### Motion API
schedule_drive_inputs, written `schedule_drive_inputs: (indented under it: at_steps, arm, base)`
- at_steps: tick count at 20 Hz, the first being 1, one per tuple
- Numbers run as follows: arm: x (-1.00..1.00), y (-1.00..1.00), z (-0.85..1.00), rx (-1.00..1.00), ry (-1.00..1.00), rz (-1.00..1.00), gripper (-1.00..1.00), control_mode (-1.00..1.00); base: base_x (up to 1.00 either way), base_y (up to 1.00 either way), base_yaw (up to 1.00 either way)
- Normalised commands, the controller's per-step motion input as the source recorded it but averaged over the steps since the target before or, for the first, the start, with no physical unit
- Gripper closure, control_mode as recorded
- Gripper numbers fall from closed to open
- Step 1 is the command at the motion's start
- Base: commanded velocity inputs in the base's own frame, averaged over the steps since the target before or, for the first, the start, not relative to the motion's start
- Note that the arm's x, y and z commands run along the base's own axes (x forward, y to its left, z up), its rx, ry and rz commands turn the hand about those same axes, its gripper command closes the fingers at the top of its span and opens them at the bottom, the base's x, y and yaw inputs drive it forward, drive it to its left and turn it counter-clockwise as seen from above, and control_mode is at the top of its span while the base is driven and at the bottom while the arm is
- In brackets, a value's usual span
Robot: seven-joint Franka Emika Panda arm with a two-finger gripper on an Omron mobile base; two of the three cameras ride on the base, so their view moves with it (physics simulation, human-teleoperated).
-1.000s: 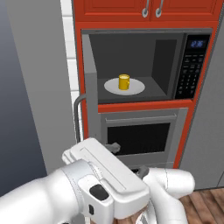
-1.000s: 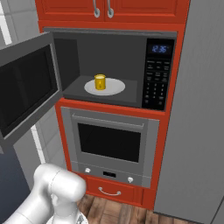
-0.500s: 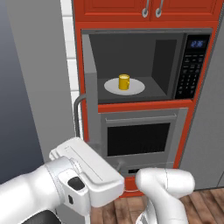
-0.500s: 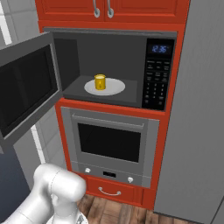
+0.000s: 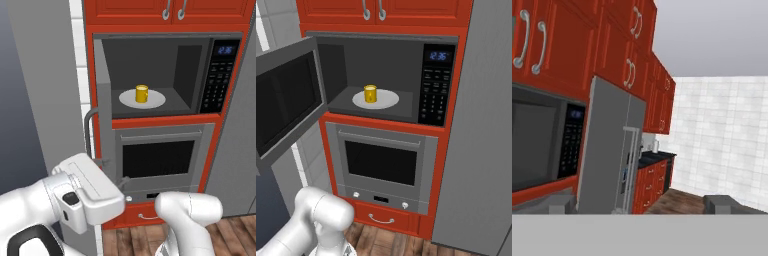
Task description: Pick the mug from the counter and place it inside the microwave. Then close the microwave.
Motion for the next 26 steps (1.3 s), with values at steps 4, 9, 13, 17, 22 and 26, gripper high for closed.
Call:
schedule_drive_inputs:
  at_steps: [4,9,13,17,22,26]
  arm:
    - [0.07,0.00,-0.03,0.00,0.00,-0.13,-1.00,-1.00]
    - [0.16,0.05,-0.07,0.00,0.01,0.00,-1.00,-1.00]
    - [0.33,0.03,-0.09,0.00,0.02,0.00,-1.00,-1.00]
    - [0.34,0.02,-0.10,0.00,0.01,0.00,-1.00,-1.00]
    - [0.37,0.13,-0.13,0.00,0.00,0.00,-1.00,-1.00]
    - [0.31,0.25,-0.09,0.00,0.00,0.00,-1.00,-1.00]
  base:
    - [0.00,0.00,0.00]
    - [0.00,0.00,0.00]
    - [0.00,0.00,0.00]
    - [0.00,0.00,0.00]
    - [0.00,0.00,0.00]
    - [0.00,0.00,0.00]
